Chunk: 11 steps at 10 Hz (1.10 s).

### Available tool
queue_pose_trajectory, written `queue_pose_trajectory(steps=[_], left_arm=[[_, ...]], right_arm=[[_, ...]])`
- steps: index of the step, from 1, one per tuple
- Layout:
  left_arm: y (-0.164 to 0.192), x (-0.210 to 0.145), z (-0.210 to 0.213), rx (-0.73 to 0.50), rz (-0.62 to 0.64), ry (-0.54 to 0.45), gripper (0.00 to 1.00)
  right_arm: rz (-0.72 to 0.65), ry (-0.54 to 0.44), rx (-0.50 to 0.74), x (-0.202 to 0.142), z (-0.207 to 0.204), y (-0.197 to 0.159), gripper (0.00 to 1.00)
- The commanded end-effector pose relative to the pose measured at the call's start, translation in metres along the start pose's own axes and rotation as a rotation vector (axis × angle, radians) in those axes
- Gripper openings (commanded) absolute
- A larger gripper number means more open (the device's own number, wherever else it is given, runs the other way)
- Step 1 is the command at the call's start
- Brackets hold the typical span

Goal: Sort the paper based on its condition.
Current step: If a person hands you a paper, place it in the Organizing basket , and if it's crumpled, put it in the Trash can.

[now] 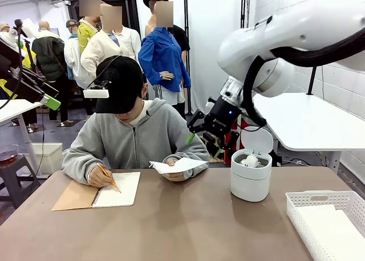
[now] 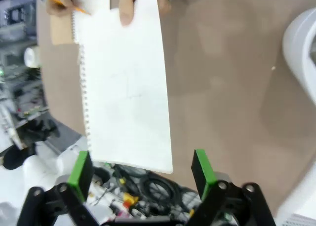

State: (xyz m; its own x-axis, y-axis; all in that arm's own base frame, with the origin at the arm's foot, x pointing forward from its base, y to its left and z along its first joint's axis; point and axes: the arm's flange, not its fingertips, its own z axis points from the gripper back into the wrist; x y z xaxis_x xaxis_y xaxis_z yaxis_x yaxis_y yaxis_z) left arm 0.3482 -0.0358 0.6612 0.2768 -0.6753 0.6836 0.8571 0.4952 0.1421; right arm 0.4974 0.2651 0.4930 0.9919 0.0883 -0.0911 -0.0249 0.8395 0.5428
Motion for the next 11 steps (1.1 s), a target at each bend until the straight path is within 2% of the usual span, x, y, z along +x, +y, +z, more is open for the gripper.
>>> queue_pose_trajectory(steps=[1,3,5,11], left_arm=[[0.001,-0.003,0.001,-0.013,-0.011,-0.011,1.0],[0.001,-0.003,0.001,-0.013,-0.011,-0.011,1.0],[0.001,-0.003,0.001,-0.013,-0.011,-0.011,1.0],[0.001,-0.003,0.001,-0.013,-0.011,-0.011,1.0]], right_arm=[[-0.074,0.016,0.031,0.018,-0.011,0.003,1.0],[-0.134,0.058,0.038,0.024,-0.031,-0.008,1.0],[-0.175,0.117,0.118,0.03,-0.048,-0.016,1.0],[-0.28,0.228,0.234,0.041,-0.086,-0.022,1.0]])
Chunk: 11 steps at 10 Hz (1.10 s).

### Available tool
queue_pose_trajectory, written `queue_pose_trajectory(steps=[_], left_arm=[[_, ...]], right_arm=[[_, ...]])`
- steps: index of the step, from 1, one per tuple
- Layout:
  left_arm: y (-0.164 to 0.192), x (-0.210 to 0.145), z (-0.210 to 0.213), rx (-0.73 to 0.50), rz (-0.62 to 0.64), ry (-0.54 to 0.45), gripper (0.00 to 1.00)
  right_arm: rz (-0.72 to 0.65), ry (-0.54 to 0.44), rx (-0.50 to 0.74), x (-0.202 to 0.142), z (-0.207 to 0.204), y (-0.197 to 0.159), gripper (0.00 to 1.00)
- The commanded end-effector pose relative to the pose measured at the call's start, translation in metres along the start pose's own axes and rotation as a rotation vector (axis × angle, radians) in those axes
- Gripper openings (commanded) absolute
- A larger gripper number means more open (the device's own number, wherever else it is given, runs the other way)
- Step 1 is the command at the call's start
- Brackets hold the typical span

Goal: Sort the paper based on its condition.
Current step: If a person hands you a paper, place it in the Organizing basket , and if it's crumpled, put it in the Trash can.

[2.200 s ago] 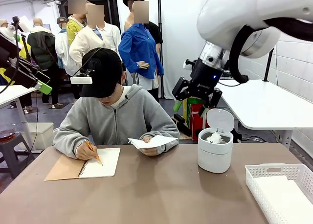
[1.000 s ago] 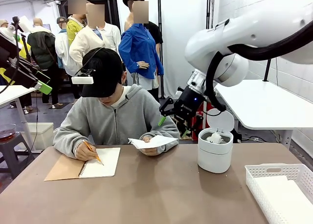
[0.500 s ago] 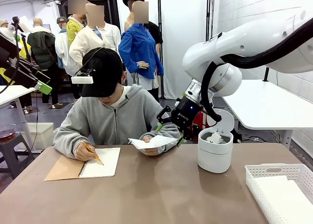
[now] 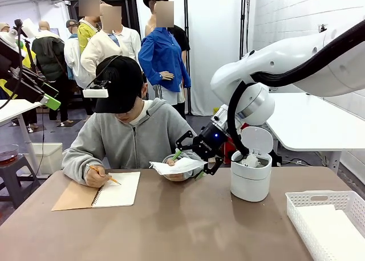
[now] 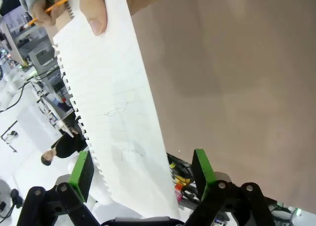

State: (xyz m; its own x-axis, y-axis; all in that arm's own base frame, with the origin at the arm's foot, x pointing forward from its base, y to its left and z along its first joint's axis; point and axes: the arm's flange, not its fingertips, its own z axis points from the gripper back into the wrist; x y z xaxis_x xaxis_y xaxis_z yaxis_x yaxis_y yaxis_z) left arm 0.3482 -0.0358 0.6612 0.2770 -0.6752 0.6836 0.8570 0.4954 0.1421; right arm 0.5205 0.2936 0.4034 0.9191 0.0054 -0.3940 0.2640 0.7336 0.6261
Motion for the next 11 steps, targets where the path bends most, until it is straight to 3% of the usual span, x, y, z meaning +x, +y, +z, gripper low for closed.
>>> queue_pose_trajectory(steps=[1,2,7,8,9,11], left_arm=[[0.0007,-0.0029,0.0007,-0.013,-0.011,-0.011,1.0],[0.0007,-0.0029,0.0007,-0.013,-0.011,-0.011,1.0],[0.0007,-0.0029,0.0007,-0.013,-0.011,-0.011,1.0],[0.0007,-0.0029,0.0007,-0.013,-0.011,-0.011,1.0],[0.0007,-0.0029,0.0007,-0.013,-0.011,-0.011,1.0],[0.0007,-0.0029,0.0007,-0.013,-0.011,-0.011,1.0]], right_arm=[[-0.037,0.039,0.054,0.0091,0.0008,0.0037,1.0],[-0.031,0.043,0.063,0.013,0.0004,0.0024,1.0],[-0.016,0.037,0.074,0.0176,0.0004,-0.0002,0.14],[-0.016,0.037,0.074,0.0176,0.0004,-0.0002,0.14],[-0.013,0.037,0.076,0.0167,0.0014,-0.0005,0.0],[-0.008,0.045,0.083,0.0158,0.0018,-0.0011,0.0]])
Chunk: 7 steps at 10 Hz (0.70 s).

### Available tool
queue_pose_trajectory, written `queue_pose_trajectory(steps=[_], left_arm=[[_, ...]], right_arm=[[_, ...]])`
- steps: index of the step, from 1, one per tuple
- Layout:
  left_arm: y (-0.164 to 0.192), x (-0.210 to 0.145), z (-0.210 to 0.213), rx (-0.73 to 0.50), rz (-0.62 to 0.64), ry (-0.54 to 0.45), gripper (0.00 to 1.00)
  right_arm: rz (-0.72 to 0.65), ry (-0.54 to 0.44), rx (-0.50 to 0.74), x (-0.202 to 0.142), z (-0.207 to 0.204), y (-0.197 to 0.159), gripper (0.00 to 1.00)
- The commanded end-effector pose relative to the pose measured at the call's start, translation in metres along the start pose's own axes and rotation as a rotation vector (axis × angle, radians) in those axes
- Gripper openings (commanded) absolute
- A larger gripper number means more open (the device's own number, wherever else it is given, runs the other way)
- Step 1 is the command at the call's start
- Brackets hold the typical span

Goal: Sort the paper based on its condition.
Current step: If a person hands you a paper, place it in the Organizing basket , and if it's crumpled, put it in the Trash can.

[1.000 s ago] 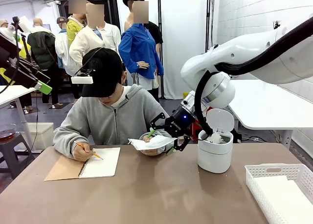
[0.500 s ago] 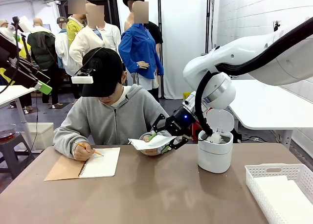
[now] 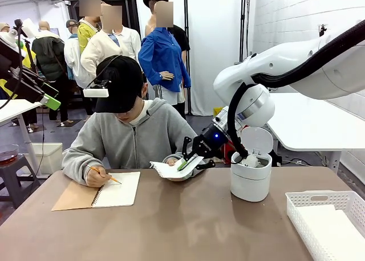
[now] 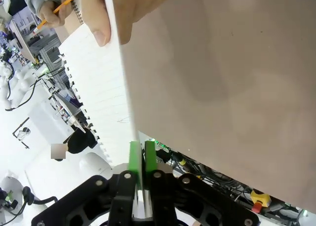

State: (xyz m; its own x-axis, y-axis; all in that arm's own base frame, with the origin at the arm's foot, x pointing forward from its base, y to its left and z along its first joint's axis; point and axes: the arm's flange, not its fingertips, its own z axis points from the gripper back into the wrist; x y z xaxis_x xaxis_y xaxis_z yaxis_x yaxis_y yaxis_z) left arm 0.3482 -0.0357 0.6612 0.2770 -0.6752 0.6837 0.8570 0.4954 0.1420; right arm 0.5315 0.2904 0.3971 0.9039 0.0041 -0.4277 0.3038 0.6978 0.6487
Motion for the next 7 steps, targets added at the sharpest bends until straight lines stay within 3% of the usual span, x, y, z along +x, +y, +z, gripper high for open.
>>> queue_pose_trajectory(steps=[1,7], left_arm=[[0.0007,-0.0029,0.0007,-0.013,-0.011,-0.011,1.0],[0.0007,-0.0029,0.0007,-0.013,-0.011,-0.011,1.0]], right_arm=[[0.023,0.022,0.035,0.0031,0.0009,0.0026,0.0],[0.068,0.023,0.055,-0.0049,0.0084,0.0029,0.0]])
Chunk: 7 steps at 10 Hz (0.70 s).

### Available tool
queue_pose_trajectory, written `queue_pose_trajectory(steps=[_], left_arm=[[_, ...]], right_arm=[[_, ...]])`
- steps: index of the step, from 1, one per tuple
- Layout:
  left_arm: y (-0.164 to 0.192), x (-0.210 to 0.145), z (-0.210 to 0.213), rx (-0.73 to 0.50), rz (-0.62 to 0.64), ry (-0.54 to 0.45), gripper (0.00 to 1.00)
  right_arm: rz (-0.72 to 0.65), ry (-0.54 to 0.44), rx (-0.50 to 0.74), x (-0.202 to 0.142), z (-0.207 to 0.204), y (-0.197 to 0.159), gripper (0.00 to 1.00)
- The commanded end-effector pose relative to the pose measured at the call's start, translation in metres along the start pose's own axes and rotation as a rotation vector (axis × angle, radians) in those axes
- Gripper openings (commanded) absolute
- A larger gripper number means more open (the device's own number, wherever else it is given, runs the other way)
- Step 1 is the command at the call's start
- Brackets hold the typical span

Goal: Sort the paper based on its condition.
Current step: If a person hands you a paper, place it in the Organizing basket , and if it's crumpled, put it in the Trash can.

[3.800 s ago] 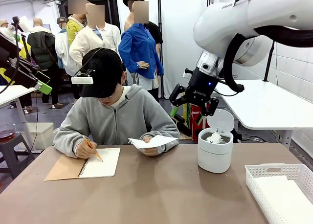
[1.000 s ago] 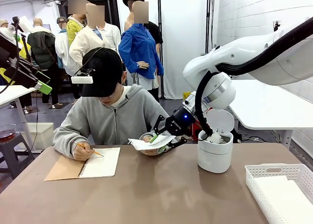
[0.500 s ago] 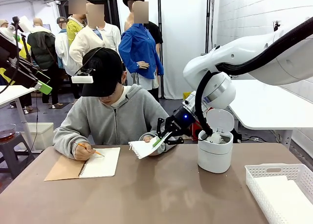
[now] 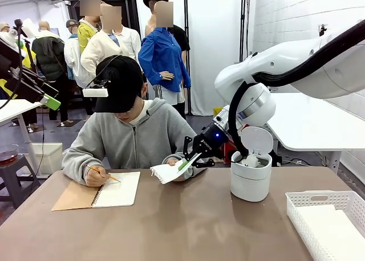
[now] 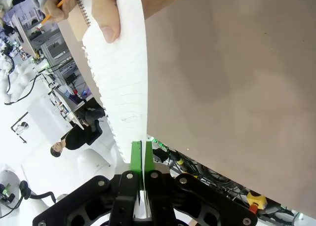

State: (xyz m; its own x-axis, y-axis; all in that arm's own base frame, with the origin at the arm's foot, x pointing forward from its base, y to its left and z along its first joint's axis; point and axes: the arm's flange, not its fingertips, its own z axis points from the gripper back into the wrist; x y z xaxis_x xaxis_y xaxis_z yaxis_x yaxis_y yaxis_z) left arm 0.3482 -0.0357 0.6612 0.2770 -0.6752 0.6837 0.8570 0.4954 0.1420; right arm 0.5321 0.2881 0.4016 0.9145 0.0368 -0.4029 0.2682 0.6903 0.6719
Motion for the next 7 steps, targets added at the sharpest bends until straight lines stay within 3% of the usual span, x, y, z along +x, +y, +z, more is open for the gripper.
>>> queue_pose_trajectory(steps=[1,4,6,7], left_arm=[[0.001,-0.003,0.001,-0.013,-0.011,-0.011,1.0],[0.001,-0.003,0.001,-0.013,-0.011,-0.011,1.0],[0.001,-0.003,0.001,-0.013,-0.011,-0.011,1.0],[0.001,-0.003,0.001,-0.013,-0.011,-0.011,1.0]], right_arm=[[0.088,-0.005,0.015,-0.014,0.008,0.007,0.0],[0.166,0.027,0.061,-0.05,0.041,0.022,0.0],[0.245,-0.039,0.072,-0.073,0.065,0.027,0.0],[0.358,-0.1,0.068,-0.097,0.089,0.032,0.0]])
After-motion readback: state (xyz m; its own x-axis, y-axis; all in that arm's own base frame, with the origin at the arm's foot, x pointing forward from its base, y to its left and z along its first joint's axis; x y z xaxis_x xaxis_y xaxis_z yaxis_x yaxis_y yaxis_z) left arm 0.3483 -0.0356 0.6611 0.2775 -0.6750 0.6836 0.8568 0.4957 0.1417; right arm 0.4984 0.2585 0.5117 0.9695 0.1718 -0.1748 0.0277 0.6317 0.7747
